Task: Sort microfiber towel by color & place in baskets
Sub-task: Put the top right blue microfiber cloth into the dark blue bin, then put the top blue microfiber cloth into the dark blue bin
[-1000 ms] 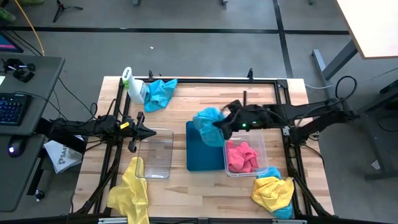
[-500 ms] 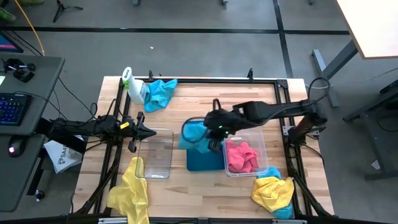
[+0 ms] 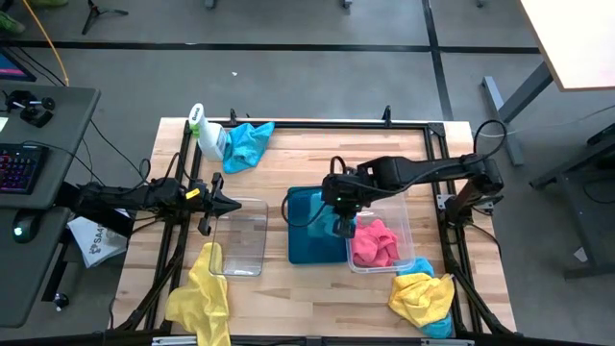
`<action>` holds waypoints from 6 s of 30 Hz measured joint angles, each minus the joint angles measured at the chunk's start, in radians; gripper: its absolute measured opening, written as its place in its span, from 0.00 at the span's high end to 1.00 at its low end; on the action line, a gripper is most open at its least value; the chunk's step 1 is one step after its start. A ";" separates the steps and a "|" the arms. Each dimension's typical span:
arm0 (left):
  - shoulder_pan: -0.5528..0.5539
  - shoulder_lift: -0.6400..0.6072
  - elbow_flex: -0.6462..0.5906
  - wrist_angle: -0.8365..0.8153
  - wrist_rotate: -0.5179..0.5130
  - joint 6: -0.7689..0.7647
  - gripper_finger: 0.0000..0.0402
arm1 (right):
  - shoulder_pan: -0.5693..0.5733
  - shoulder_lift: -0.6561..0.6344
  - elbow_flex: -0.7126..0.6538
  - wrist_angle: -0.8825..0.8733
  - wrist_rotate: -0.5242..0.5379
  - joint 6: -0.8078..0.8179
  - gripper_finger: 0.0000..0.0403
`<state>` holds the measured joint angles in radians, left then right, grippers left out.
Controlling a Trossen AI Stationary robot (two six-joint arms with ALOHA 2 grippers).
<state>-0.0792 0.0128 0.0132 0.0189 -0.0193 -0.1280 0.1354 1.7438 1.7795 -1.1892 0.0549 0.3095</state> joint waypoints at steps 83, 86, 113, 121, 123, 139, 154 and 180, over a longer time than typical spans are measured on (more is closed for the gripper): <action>0.000 0.000 0.000 0.000 0.000 0.000 1.00 | -0.504 0.712 0.138 1.179 -0.124 1.088 0.18; 0.000 0.000 0.000 0.000 0.000 0.000 1.00 | -0.502 0.720 0.161 1.168 -0.090 1.102 0.18; 0.000 0.000 0.000 0.029 0.000 -0.014 1.00 | -0.101 -0.049 -0.185 0.055 0.243 0.443 0.70; 0.000 0.008 0.004 0.501 -0.316 -0.139 1.00 | 0.054 -0.434 -0.561 0.084 0.366 0.949 0.75; 0.001 0.043 0.034 0.511 -0.380 -0.164 1.00 | 0.079 -0.502 -0.622 0.125 0.412 1.005 0.75; 0.283 1.115 0.986 -0.578 -0.254 -0.223 0.77 | -0.063 -0.662 -0.734 0.183 0.393 0.656 0.57; 0.657 1.660 1.387 -1.182 -0.176 -0.052 0.46 | -0.085 -0.665 -0.734 0.184 0.364 0.552 0.45; 0.892 1.980 1.387 -1.146 -0.196 0.192 0.47 | -0.085 -0.664 -0.734 0.283 0.416 0.730 0.45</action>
<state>0.8133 1.9924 1.4006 -1.1275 -0.2154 0.0645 0.0502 1.0798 1.0458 -0.9066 0.4705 1.0393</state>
